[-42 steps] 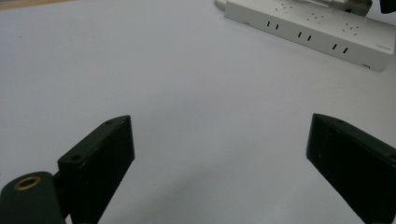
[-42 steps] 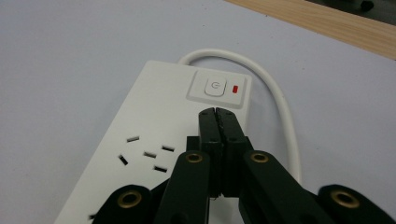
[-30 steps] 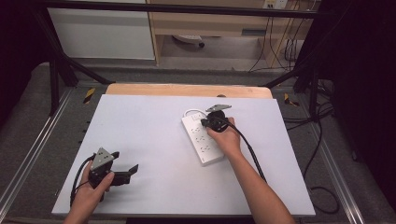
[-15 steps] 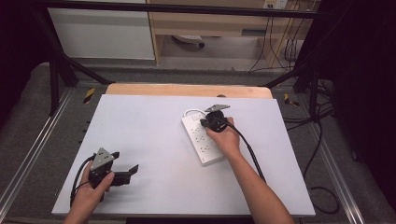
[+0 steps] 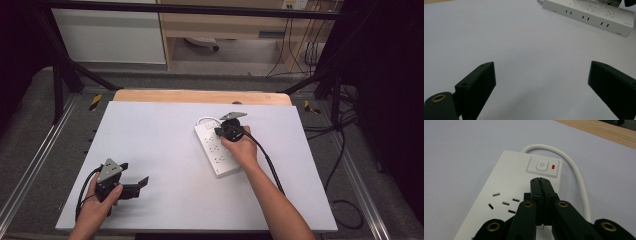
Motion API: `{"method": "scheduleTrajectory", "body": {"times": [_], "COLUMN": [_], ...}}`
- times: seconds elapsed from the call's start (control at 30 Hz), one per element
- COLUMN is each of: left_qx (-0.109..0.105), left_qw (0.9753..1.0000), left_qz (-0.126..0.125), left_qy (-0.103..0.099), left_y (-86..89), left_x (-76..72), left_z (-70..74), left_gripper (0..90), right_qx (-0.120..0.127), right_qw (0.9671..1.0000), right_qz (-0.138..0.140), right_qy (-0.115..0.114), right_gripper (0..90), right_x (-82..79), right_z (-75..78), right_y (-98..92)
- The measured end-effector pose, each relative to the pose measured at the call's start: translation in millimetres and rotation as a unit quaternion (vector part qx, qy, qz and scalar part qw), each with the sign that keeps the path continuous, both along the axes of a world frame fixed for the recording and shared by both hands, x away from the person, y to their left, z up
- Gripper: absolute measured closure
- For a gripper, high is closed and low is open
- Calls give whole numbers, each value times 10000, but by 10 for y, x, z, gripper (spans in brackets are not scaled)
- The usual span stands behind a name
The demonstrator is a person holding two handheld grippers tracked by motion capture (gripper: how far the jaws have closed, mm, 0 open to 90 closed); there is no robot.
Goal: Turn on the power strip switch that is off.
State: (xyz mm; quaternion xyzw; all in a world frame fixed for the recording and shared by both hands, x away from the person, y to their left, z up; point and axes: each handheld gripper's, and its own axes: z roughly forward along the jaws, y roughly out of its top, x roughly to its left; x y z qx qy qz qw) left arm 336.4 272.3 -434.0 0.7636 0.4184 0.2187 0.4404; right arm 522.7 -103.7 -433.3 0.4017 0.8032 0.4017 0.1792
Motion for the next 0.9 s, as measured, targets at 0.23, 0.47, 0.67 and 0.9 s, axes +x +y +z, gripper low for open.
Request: {"method": "scheduleTrajectory", "body": {"times": [0.23, 0.47, 0.67, 0.9], "left_qx": [-13, 7, 8, 10], "left_qw": [10000, 10000, 10000, 10000], "left_qz": [2, -10, -14, -14], "left_qy": [-2, 10, 9, 10], "left_y": [-6, -5, -6, -8], "left_x": [0, 0, -1, -1], "left_z": [-1, -2, -2, -3], "left_gripper": [78, 78, 79, 79], "right_qx": [11, 24, 26, 26], "right_qw": [10000, 10000, 10000, 10000], "right_qz": [-36, -63, -77, -78], "right_qy": [1, 2, 5, 10], "right_gripper": [900, 900, 900, 900], "right_x": [-3, -7, -9, -9], "right_z": [-2, -4, -8, -8], "right_y": [4, 7, 8, 10]}}
